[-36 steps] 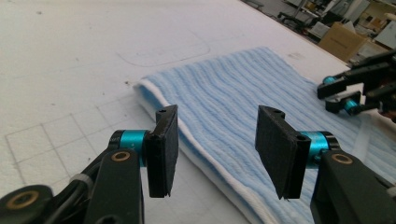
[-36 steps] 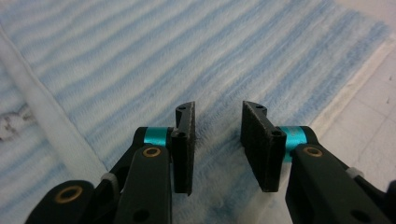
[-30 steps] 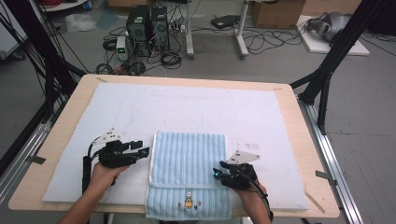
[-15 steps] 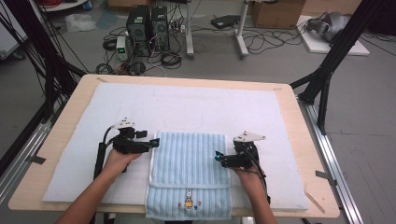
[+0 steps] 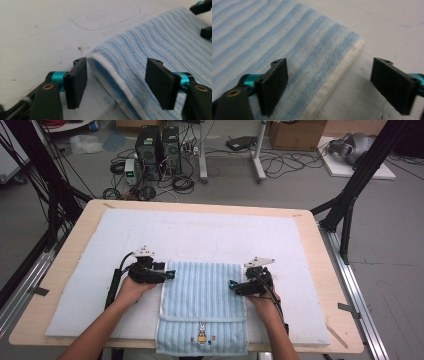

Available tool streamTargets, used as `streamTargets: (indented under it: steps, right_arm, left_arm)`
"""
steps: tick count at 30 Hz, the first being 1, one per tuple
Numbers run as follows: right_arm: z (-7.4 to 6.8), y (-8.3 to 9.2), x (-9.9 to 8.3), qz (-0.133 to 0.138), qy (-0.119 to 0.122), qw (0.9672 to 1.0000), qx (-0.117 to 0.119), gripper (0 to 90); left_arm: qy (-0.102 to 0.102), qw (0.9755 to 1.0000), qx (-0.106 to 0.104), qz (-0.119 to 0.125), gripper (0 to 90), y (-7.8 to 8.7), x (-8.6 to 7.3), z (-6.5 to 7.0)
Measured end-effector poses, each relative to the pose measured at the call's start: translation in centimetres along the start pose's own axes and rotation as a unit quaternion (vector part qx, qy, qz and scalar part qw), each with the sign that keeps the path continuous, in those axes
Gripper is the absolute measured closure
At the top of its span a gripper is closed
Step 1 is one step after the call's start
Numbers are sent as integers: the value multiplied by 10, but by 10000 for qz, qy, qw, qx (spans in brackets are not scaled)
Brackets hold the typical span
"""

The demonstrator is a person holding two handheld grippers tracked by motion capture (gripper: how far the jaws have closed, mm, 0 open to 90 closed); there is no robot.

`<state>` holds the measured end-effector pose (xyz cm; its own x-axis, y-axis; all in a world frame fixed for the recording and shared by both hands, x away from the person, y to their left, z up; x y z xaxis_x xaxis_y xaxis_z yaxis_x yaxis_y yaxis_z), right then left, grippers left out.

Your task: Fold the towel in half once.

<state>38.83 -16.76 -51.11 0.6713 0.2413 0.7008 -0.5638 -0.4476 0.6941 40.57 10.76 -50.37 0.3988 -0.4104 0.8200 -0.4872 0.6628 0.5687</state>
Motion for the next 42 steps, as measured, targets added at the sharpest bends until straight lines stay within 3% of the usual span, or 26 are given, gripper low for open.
streamTargets:
  steps: [2, 3, 5, 7, 8, 9, 10, 12, 16, 23, 26, 28, 31, 36, 42]
  right_arm:
    - [-3, 1, 0, -29, 121, 9999, 99, 300]
    - [-3, 1, 0, -29, 121, 9999, 99, 300]
    - [-8, 3, 0, -55, 59, 9997, 220, 429]
    - [-10, 4, -1, -61, 42, 9995, 304, 539]
    - [-12, 4, -1, -74, 19, 9993, 354, 602]
    - [-12, 4, -1, -74, 19, 9993, 354, 602]
    - [-15, 4, -1, -95, -64, 9985, 531, 740]
    - [-18, 4, -1, -110, -110, 9976, 676, 808]
    - [-17, 3, 2, -34, -32, 9983, 589, 828]
    - [-10, 2, 15, 217, -134, 9987, 444, 828]
    - [-6, -3, 25, 276, -118, 9990, 320, 828]
    - [-5, -7, 35, 364, -61, 9990, 250, 829]
    - [-2, -13, 48, 459, -84, 9987, 202, 829]
    - [3, -26, 64, 528, -100, 9984, 175, 828]
    - [12, -40, 81, 552, -83, 9984, -27, 828]
  left_arm:
    - [-85, 10000, 17, -36, 423, 0, 0, 2]
    - [-139, 9999, 50, -69, 423, -1, 0, 3]
    - [-304, 9993, 124, -174, 580, 0, -1, 3]
    - [-168, 9995, -216, -152, 835, -2, -2, 8]
    - [-202, 9995, -169, -145, 838, -3, -1, 8]
    - [-202, 9995, -169, -145, 845, -3, -1, 8]
    - [-216, 9995, -180, -157, 847, -3, 0, 7]
    - [-189, 9996, -139, -157, 851, -3, 2, 4]
    - [-119, 9999, -87, -88, 853, -6, 9, -3]
    - [11, 10000, 38, 83, 853, -13, 22, -17]
    - [-64, 9993, 276, 241, 854, -13, 31, -27]
    - [-46, 9992, 345, 209, 854, -15, 36, -35]
    - [26, 9985, 420, 362, 854, -15, 44, -46]
    - [47, 9984, 445, 354, 854, -18, 49, -62]
    - [44, 9978, 537, 381, 854, -23, 59, -75]
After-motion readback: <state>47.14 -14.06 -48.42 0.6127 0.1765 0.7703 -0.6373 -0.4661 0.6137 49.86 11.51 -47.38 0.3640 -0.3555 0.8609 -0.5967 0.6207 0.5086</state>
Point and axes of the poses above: each handheld gripper's, and its own axes: y roughly backward along the jaws, x roughly out of its top, z roughly to its right, the point moved 9 cm from there along -y, roughly forward along the jaws, and after that the axes turned 12 degrees about -y, right-handed, at the moved point
